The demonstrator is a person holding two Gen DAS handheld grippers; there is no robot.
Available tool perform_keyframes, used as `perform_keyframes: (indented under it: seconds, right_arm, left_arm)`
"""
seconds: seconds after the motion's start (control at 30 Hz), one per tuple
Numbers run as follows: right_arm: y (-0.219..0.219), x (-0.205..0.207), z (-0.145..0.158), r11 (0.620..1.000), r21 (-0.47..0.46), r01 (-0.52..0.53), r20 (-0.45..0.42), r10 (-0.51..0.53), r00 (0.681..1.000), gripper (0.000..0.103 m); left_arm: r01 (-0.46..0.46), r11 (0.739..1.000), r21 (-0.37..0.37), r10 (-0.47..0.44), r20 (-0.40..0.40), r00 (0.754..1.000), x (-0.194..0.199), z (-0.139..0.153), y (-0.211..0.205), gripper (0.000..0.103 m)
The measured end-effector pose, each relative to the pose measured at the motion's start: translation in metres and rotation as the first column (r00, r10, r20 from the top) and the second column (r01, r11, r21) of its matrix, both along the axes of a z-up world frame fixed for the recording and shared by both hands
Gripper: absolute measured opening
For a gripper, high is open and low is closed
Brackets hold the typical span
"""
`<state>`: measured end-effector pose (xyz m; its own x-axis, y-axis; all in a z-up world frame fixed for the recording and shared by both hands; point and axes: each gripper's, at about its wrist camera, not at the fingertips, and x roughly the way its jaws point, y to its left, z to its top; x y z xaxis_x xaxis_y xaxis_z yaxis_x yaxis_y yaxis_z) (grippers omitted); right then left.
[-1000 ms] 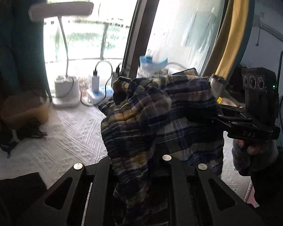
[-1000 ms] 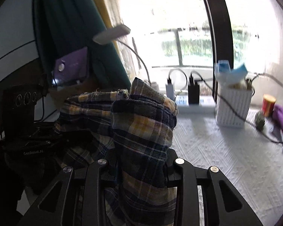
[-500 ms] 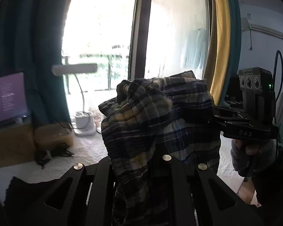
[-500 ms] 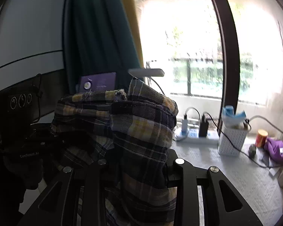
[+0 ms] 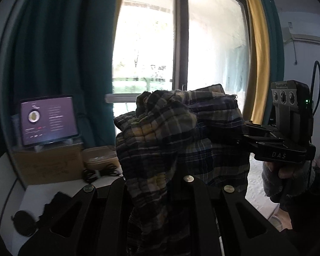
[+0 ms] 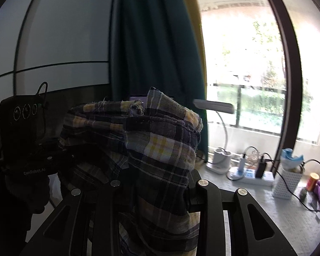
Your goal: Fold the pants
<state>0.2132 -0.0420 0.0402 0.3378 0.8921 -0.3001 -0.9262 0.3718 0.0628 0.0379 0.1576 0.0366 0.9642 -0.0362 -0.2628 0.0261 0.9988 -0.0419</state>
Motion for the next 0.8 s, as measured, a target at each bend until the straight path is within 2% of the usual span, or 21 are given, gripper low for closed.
perform_keyframes:
  seconds: [0.13, 0.3, 0.53, 0.8]
  right_arm:
    - [0.021, -0.009, -0.005, 0.999, -0.009, -0.037, -0.004, 0.037, 0.999, 0.034]
    - [0.053, -0.013, -0.018, 0.997, -0.010, -0.071, -0.035, 0.071, 0.997, 0.034]
    - [0.095, -0.005, -0.043, 0.994, -0.035, -0.099, -0.106, 0.095, 0.990, 0.034]
    - [0.121, 0.004, -0.068, 0.991, -0.077, -0.110, -0.153, 0.097, 0.983, 0.034]
  left_arm:
    - [-0.044, 0.999, -0.024, 0.044, -0.007, 0.999, -0.013, -0.008, 0.023, 0.012]
    - [-0.081, 0.997, -0.019, 0.081, -0.022, 0.996, -0.035, -0.013, 0.042, 0.012]
    - [-0.120, 0.993, -0.006, 0.119, -0.074, 0.990, -0.037, -0.027, 0.070, 0.012]
    - [-0.144, 0.988, -0.052, 0.137, -0.127, 0.982, -0.025, -0.053, 0.085, 0.012]
